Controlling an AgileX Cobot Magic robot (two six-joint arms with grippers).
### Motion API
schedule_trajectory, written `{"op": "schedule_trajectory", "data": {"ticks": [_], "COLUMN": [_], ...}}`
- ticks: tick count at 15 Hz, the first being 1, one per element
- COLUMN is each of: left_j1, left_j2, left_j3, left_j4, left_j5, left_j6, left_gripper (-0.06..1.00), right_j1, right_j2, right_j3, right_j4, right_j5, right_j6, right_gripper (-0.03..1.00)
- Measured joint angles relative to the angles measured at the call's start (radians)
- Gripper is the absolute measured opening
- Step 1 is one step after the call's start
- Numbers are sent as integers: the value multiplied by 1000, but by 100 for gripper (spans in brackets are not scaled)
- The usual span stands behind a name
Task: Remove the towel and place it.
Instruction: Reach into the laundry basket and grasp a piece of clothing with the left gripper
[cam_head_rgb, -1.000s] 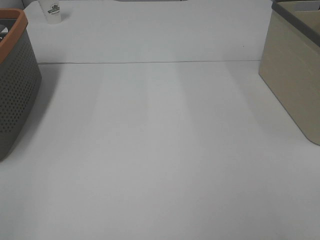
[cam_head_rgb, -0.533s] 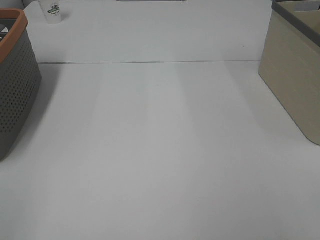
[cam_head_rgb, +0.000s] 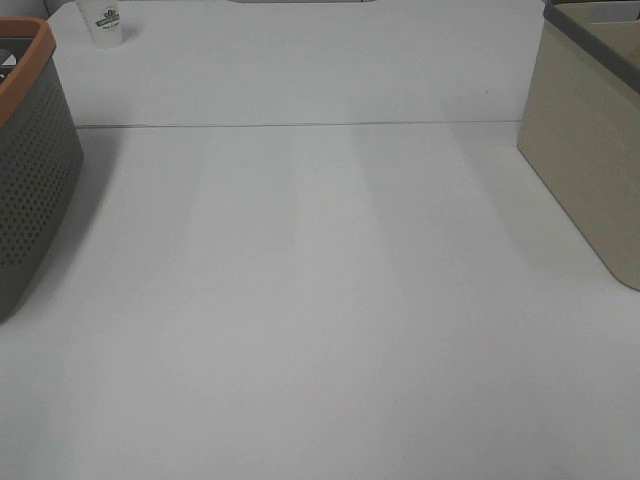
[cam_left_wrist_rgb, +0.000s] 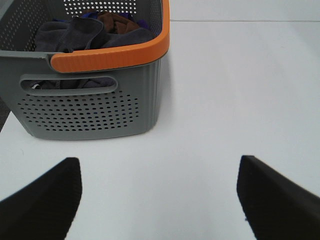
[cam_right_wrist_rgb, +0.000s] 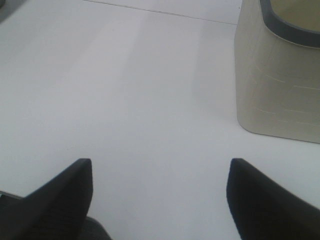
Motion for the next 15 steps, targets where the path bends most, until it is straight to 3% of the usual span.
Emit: {"op": "schedule_trajectory", "data": {"ticks": [15], "left_j1": [0], "left_j2": [-1], "left_j3": [-12], "left_j4": [-10], "left_j5": [0], "left_j6": [-2], "left_gripper": [79], "right_j1": [0], "right_j2": [0], "right_j3": [0], "right_j4": [-23], "right_j5": [0], "right_j6": [0], "right_gripper": [74]}}
